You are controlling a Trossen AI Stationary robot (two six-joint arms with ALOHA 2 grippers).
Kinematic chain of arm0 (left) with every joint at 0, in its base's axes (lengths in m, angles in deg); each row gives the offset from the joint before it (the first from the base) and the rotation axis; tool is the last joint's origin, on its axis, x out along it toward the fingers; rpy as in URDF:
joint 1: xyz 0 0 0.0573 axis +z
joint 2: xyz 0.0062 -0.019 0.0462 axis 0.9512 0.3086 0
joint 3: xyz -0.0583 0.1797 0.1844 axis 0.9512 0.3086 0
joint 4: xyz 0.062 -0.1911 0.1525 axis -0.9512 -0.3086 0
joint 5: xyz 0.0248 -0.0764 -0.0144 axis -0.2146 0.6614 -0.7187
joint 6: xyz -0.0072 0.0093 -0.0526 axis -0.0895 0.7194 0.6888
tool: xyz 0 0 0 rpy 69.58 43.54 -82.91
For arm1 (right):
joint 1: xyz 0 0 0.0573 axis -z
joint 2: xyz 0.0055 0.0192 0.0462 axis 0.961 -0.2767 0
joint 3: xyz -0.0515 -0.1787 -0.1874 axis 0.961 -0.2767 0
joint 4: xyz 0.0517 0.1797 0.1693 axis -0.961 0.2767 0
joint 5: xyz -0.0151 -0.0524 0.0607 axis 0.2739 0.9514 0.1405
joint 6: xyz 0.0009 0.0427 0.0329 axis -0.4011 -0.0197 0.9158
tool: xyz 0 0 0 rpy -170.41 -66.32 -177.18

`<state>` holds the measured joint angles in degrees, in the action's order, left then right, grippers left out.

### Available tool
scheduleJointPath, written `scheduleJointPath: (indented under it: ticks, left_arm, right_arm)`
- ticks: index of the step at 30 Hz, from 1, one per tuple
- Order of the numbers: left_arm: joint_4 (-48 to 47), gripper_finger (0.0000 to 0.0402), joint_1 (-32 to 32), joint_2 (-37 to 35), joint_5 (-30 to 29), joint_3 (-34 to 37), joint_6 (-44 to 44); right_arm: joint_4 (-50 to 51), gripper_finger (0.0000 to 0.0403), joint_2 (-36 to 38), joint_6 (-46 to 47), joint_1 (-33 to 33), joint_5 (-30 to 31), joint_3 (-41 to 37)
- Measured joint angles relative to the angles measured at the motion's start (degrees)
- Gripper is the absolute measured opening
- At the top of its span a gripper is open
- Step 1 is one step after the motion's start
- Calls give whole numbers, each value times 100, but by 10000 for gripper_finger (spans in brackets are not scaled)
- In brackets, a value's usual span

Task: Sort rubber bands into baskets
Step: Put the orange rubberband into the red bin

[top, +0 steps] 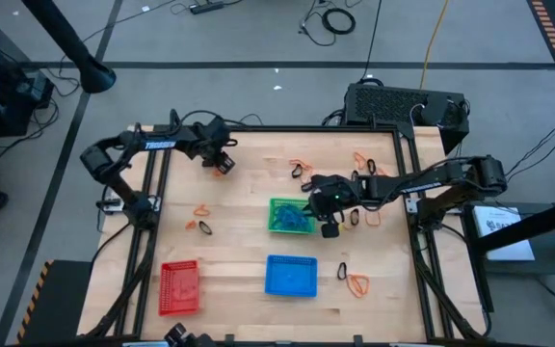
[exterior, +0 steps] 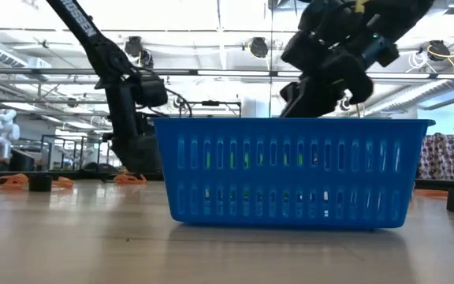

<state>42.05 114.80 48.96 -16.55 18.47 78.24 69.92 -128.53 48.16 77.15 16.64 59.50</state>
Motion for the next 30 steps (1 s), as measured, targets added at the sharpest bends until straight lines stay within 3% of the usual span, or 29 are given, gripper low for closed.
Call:
scheduleJointPath:
  ticks: [11, 14, 18, 21, 26, 30]
  left_arm:
    - [112, 168, -66, 184, -6, -2, -216]
    - [64, 123, -139, 181, 108, -2, -397]
    - [31, 27, -283, 181, 330, -2, -493]
    - [16, 11, -439, 129, 77, 0, -608]
    - [-281, 5, -818, -452, -104, 0, -587]
    - [-852, 4, -1256, -1330, 31, 0, -159]
  right_arm:
    - [-226, 65, 315, 37, 94, 2, -356]
    - [-200, 65, 315, 57, 126, 8, -376]
    - [-199, 65, 315, 161, 128, 17, -376]
    - [-199, 66, 315, 210, 128, 15, -376]
    - [-192, 66, 313, 205, 128, 15, -374]
    - [-201, 66, 313, 98, 128, 15, -374]
